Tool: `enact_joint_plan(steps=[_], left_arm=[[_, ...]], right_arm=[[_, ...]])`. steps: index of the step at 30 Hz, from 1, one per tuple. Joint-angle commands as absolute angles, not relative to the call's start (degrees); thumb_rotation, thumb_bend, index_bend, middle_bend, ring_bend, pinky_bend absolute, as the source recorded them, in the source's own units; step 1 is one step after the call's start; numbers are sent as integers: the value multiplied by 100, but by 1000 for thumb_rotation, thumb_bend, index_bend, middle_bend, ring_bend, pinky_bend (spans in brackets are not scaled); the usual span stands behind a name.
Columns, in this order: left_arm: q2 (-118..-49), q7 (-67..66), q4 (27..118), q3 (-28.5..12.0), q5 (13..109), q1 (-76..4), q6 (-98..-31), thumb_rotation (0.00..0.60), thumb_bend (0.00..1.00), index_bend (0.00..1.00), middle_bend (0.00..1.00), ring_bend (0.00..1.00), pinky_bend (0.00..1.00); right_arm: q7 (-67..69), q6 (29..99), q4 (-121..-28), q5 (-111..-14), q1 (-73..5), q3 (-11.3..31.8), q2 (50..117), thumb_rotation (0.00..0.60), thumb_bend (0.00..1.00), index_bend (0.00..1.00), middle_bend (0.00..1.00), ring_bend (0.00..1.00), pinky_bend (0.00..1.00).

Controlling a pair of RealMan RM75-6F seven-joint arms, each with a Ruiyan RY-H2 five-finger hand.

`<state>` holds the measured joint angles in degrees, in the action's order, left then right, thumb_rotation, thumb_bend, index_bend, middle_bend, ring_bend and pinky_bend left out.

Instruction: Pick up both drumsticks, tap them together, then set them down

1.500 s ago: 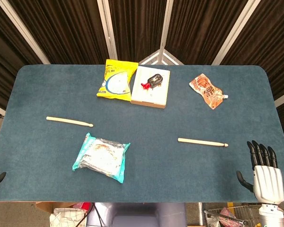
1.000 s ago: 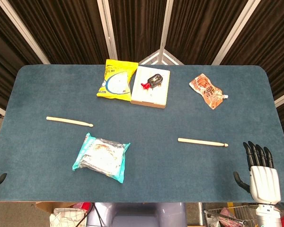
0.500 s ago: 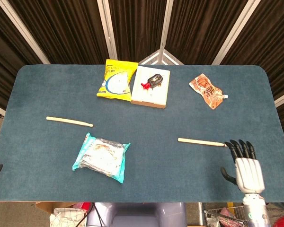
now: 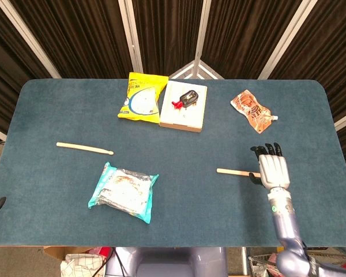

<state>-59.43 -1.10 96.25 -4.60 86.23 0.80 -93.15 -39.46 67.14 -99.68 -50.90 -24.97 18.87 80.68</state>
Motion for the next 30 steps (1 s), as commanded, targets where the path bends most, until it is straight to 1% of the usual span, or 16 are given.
enact_joint_plan(steps=[1,8,15,25,30], left_arm=[[-5928,-118,9652,-446,8603,85,-9293,600,306,13,16,0,0],[-5945,-191,9664,-447,8571,78,-9280,600,306,13,16,0,0],[-5989,-332,9698,-428,8596,27,-9213,600,306,13,16,0,0],[-6029,-435,9706,-439,8551,-39,-9119,600,306,13,16,0,0],[-6039,-464,9701,-445,8517,-62,-9079,600,307,13,16,0,0]], right_arm=[[-4238,6652,-9478,-4679,-2800,1909,8446,600,310,287,298,142,0],[-4044,6559,-8802,-4477,-2878,1690,8731,600,310,332,334,161,0],[-3822,6560,-8460,-4489,-2847,1505,8858,600,310,426,395,197,0],[-3788,6561,-8061,-4530,-2890,1283,9103,600,310,466,414,204,0],[-3839,6551,-7858,-4537,-2939,1228,9223,600,311,506,431,213,0]])
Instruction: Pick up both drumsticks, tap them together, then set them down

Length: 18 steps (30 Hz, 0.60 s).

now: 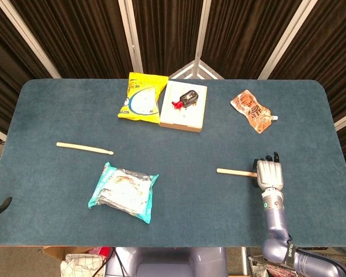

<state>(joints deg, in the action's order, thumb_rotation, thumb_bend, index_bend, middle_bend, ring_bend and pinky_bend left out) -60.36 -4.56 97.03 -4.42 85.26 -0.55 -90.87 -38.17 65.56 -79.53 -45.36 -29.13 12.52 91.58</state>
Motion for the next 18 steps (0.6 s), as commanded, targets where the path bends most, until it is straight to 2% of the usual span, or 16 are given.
enact_joint_plan(steps=[1,7,18], left_arm=[[-6041,-471,9703,-448,8510,-66,-9074,600,306,13,16,0,0],[-6052,-508,9708,-447,8489,-76,-9062,600,307,13,16,0,0],[-6073,-577,9708,-438,8461,-104,-9017,600,307,13,16,0,0]], right_arm=[[-3838,6545,-7807,-4539,-2950,1221,9256,600,310,511,433,214,0],[-3803,6527,-7638,-4565,-2995,1210,9364,600,310,549,460,227,0],[-3846,6532,-7445,-4576,-3047,1187,9513,600,318,553,515,261,0]])
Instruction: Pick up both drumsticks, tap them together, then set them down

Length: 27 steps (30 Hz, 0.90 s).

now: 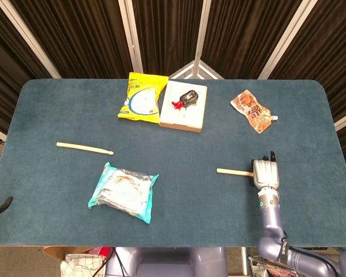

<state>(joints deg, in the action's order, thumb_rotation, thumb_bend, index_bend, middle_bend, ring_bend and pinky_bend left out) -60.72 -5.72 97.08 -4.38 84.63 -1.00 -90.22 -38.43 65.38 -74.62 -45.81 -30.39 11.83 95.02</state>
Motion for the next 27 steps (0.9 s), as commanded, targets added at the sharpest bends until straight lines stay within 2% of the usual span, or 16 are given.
enact_joint_plan(steps=[1,19,27], left_arm=[[-6073,-580,9709,-436,8465,-106,-9016,600,306,13,16,0,0],[-6086,-628,9713,-422,8436,-138,-8965,600,306,13,16,0,0],[-6093,-648,9718,-416,8435,-146,-8960,600,306,13,16,0,0]], right_arm=[[-3847,6528,-7432,-4576,-3052,1189,9520,600,318,553,518,263,0],[-3936,6568,-7392,-4632,-3109,1191,9561,600,349,556,550,286,0],[-4012,6603,-7413,-4693,-3134,1159,9574,600,381,620,600,313,0]])
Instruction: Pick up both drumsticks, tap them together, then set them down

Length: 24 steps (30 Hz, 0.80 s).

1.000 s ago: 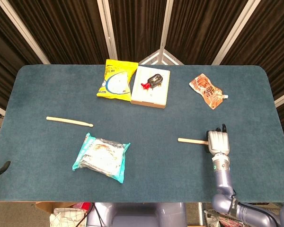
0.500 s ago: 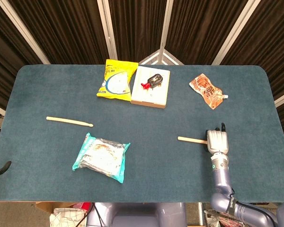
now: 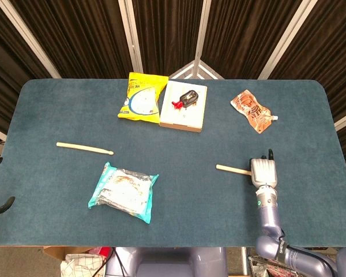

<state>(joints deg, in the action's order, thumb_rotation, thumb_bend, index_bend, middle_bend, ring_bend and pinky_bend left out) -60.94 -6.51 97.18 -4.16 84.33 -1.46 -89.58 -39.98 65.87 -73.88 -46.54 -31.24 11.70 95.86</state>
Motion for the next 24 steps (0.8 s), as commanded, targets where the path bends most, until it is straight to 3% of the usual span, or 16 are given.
enact_joint_plan(steps=[1,16,24], left_arm=[[-6092,-643,9718,-415,8433,-145,-8961,600,306,13,16,0,0],[-6085,-624,9694,-418,8383,-162,-8922,600,306,13,16,0,0],[-5928,-773,9622,-633,8255,-237,-9003,600,306,13,17,0,0]], right_arm=[[-4015,6610,-7433,-4721,-3137,1152,9561,600,382,627,604,316,0],[-3752,6881,-7947,-5552,-3083,961,9249,600,399,673,644,344,0],[-2933,7123,-8621,-6410,-3041,1102,8611,600,400,694,655,353,0]])
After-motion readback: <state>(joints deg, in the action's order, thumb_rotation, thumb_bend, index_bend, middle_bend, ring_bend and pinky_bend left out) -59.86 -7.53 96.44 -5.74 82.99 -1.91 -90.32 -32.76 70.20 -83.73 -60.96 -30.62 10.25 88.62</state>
